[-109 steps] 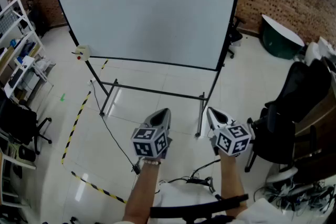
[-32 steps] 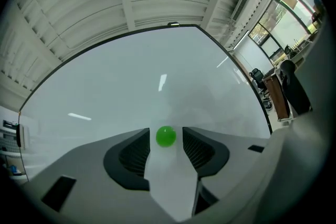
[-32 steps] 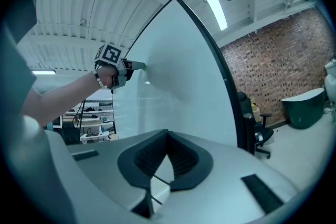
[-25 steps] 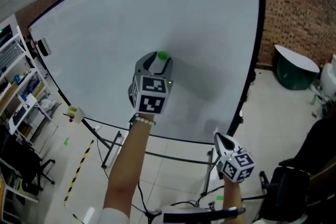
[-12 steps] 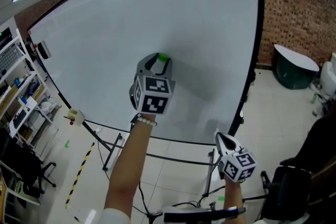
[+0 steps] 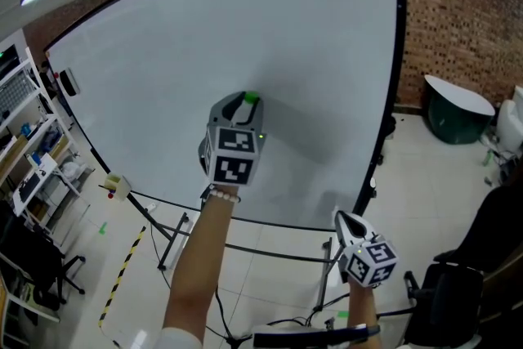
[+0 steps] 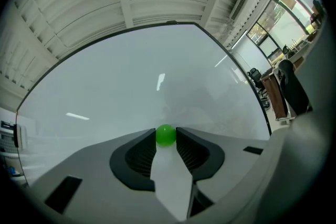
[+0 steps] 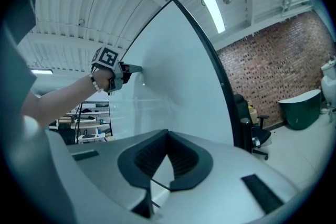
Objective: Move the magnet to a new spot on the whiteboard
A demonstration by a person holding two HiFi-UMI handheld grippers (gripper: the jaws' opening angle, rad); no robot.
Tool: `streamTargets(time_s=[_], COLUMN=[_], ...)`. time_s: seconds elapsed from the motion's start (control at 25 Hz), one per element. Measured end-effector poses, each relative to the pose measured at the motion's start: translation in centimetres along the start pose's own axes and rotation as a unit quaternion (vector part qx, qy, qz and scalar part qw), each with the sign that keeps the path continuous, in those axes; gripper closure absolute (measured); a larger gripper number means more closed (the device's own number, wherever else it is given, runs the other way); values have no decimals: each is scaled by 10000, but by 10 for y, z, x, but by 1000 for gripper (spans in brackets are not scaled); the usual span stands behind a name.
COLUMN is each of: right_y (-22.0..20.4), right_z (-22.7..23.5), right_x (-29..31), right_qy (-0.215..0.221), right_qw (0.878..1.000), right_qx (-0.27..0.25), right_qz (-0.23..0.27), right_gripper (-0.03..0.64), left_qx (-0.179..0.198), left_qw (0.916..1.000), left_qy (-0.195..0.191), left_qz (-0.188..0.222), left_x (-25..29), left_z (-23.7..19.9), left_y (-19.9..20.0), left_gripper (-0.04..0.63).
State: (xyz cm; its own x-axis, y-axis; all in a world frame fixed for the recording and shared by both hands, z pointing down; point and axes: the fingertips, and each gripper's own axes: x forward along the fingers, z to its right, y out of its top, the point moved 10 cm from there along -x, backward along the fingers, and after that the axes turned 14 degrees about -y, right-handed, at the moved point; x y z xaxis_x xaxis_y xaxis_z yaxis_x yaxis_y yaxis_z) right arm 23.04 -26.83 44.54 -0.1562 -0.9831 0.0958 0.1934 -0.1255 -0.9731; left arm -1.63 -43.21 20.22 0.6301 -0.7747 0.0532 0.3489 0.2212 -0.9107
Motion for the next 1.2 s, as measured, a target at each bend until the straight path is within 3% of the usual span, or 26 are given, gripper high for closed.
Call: streamTargets(time_s=[0.28,0.44,0.8,1.2], right_y=[1,-7,-36,-66], right_z=[-2,-7,-28,-62], right_x=[2,6,11,-2], right_qy=[218,451,1072,1319], right_qw=[9997,9987,9914,9859], right_qx=[-61,-101,-98,0], right_qz=[-25,-205,-745,-1026], right_gripper=[609,609,609,609], left_qx=[-357,-866,-2123,-2793], left_qw=[9990,9960,9763,9566], left_qy=[-34,-59,23,18], left_qz=[266,197,-415,-827], left_x=[-44,-67,-119,-183], left_z=[15,34,99,147], left_y=[-11,-45,-145,-204], left_gripper=[476,476,474,474])
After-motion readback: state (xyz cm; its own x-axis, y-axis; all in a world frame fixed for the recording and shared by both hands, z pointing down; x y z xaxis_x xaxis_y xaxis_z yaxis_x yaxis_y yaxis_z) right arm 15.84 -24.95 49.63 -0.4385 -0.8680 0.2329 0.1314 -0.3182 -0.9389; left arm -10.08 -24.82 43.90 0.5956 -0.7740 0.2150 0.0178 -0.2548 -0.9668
